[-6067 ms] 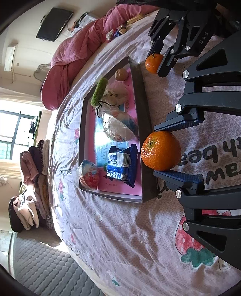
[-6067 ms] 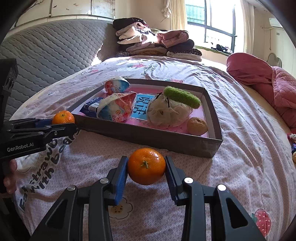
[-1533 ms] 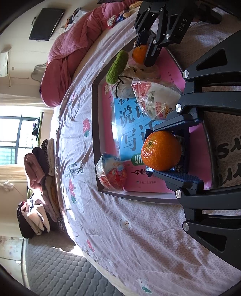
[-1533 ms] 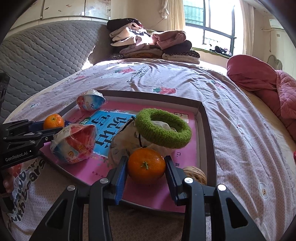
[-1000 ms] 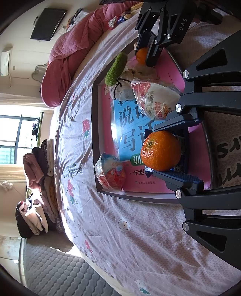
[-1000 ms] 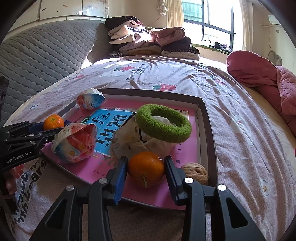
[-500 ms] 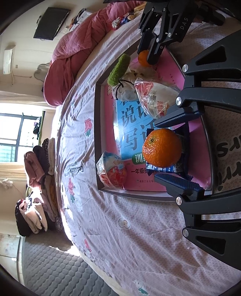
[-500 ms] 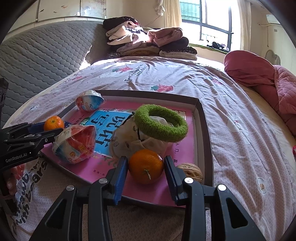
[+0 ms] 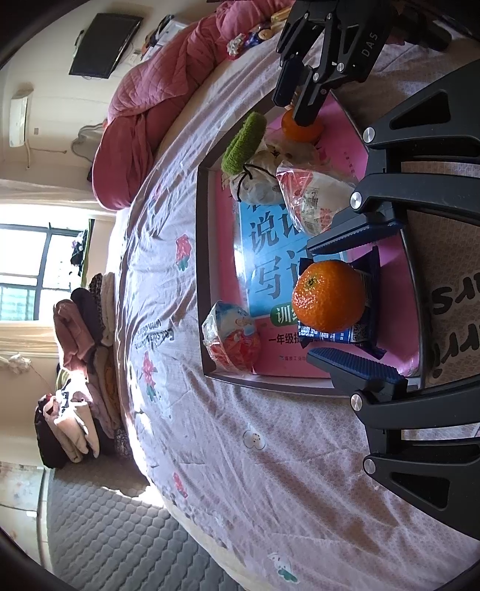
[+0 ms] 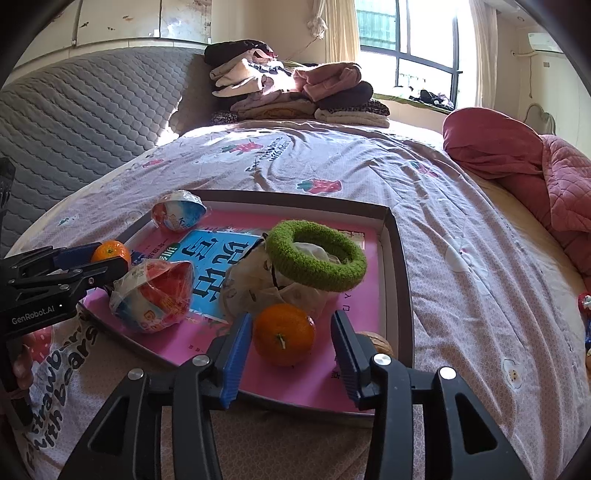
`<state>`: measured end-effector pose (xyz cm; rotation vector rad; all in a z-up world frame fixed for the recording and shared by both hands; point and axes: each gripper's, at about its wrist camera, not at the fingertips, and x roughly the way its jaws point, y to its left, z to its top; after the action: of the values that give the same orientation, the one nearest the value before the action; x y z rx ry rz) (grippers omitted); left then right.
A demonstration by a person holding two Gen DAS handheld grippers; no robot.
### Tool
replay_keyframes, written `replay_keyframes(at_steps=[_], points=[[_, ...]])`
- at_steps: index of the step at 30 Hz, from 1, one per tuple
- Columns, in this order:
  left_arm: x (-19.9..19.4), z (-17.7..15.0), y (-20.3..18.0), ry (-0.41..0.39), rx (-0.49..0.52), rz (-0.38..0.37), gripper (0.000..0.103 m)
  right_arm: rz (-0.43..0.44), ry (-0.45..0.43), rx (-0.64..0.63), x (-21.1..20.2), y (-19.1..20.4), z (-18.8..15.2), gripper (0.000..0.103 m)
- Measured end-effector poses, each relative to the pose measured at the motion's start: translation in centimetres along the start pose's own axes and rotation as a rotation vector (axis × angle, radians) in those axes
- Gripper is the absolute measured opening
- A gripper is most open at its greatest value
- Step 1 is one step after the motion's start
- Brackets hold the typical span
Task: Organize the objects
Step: 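Lower orange onto blue packet and open left gripper while right releases orange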
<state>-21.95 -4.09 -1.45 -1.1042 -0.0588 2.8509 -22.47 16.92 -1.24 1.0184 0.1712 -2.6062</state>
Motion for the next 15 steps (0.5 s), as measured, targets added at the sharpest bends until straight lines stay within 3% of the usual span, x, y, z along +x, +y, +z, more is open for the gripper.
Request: replay_keyframes(at_steps=[4,15], points=[[-0.2,0.1,-0.1,-0.002,0.0,-0.001,0.063,-0.004,-0.003,-0.002,-0.2,0.1,0.0,0.045],[-1.1,0.5,-0.2,-0.015,-0.005,0.005,0.067,-0.014,-0.025,0.01,-0.8,-0.1,0.3,0.05]])
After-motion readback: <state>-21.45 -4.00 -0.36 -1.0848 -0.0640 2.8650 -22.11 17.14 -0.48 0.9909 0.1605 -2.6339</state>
